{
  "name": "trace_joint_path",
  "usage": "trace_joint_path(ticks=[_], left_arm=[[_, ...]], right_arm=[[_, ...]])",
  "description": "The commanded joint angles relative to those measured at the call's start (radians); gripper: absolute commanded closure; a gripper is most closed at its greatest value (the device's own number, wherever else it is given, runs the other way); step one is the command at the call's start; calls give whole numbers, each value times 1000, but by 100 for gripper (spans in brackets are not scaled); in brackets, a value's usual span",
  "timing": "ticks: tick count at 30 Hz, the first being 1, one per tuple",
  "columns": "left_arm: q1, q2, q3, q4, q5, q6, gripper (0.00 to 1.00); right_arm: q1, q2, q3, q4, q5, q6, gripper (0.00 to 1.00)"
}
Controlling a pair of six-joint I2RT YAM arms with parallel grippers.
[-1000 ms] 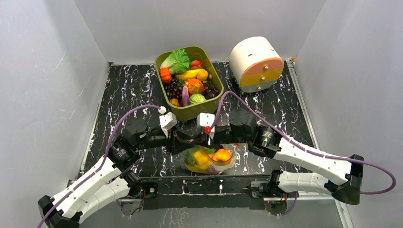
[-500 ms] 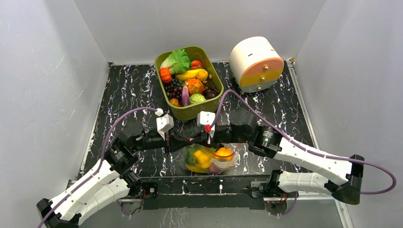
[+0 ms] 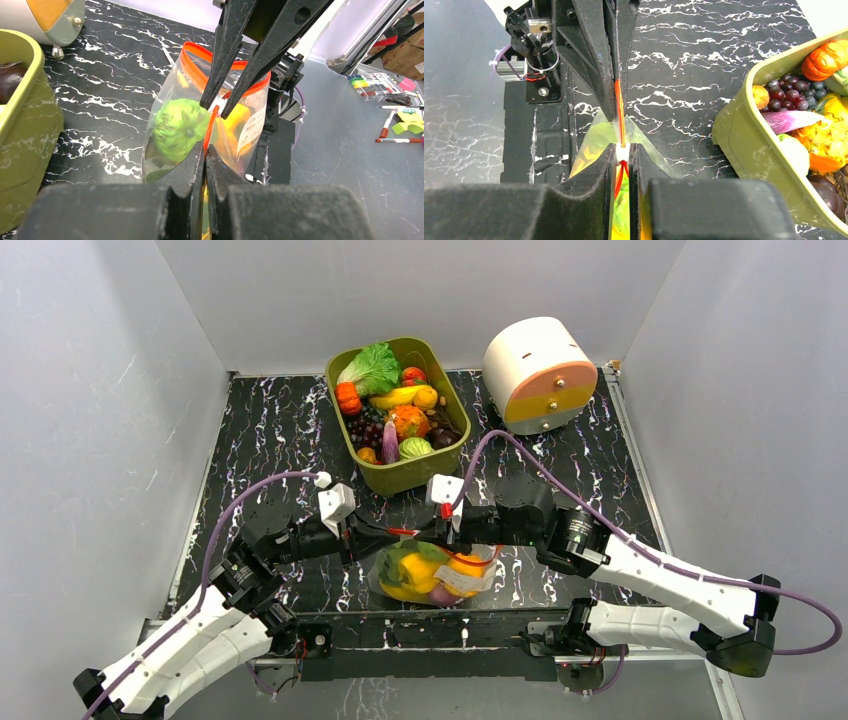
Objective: Place the food in the zip-top bag and seal the zipper
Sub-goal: Zip the zipper food storage bag at the center of the board.
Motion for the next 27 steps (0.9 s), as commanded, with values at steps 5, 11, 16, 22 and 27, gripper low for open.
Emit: trace_joint_path(ticks=[5, 11, 16, 22, 27], left_arm=[[2, 36, 3, 31, 39, -22, 79], [2, 128, 48, 65, 172, -22, 51], [2, 188, 86, 71, 198, -9, 72], [2, 144, 77, 92, 163, 9, 75], [2, 100, 84, 44, 111, 56, 100]], right_arm=[[-6, -37, -9, 39, 2, -1, 100], [-6, -18, -28, 122, -69, 24, 100], [-5, -1, -31, 138, -87, 30, 100], [-5, 2, -59, 168, -113, 40, 100], [-6, 2, -58, 157, -95, 26, 100]])
